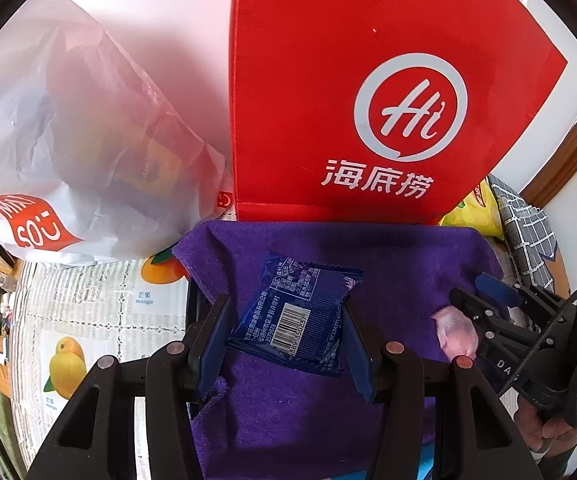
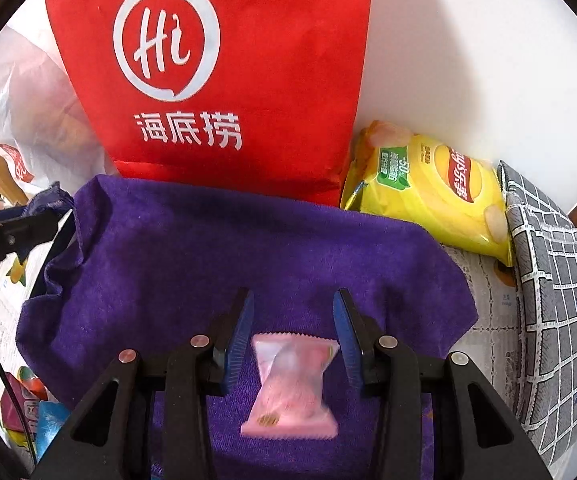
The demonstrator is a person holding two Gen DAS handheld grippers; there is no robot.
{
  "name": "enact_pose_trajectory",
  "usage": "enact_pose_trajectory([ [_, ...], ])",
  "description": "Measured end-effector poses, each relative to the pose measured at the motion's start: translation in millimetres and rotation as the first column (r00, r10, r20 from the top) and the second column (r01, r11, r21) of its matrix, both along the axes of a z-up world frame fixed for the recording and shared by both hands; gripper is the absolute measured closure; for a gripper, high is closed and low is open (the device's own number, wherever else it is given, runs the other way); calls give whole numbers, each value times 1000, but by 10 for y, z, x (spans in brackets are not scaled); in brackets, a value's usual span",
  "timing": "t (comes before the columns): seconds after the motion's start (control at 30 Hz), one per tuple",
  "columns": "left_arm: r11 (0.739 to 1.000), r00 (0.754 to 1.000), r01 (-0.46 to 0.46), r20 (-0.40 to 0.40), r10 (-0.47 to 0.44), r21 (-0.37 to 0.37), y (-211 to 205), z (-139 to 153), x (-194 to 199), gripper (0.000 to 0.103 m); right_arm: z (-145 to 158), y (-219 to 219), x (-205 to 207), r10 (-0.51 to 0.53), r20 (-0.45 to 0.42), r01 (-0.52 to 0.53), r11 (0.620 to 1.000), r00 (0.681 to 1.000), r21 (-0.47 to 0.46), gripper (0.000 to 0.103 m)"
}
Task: Organize snacks
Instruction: 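Open the right tool over the towel while the left tool releases the blue packet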
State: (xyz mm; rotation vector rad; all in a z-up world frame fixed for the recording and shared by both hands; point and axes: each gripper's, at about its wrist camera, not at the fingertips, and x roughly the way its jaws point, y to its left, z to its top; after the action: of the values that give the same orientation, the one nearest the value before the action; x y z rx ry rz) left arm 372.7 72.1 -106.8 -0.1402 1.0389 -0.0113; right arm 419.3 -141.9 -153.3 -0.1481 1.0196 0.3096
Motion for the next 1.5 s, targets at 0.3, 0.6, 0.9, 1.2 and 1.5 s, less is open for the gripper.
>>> enact_pose_trajectory([
  [0.3,1000,998,18,-54,-18,2,-72,-141,47,52,170,-87,-81,-18,40,18,1000,999,20,57],
  [0.6,999,994,38,-104,-36,17,-173,-260,78,52,231,-134,-70,-36,40,35,999,999,21,52],
  [0.9,999,993,51,-106,-49,19,-257,-233,61,35,377,-197,-109,-56,46,53,997,997,62,47],
  [1.2,996,996,86,-28,-85,4,-285,122,-117,34,614,-169,-306,-82,107,80,996,991,27,30],
  [1.5,992,984,112,130,-119,55,-419,601,-418,34,871,-394,-775,-176,142,180,984,974,-16,23],
])
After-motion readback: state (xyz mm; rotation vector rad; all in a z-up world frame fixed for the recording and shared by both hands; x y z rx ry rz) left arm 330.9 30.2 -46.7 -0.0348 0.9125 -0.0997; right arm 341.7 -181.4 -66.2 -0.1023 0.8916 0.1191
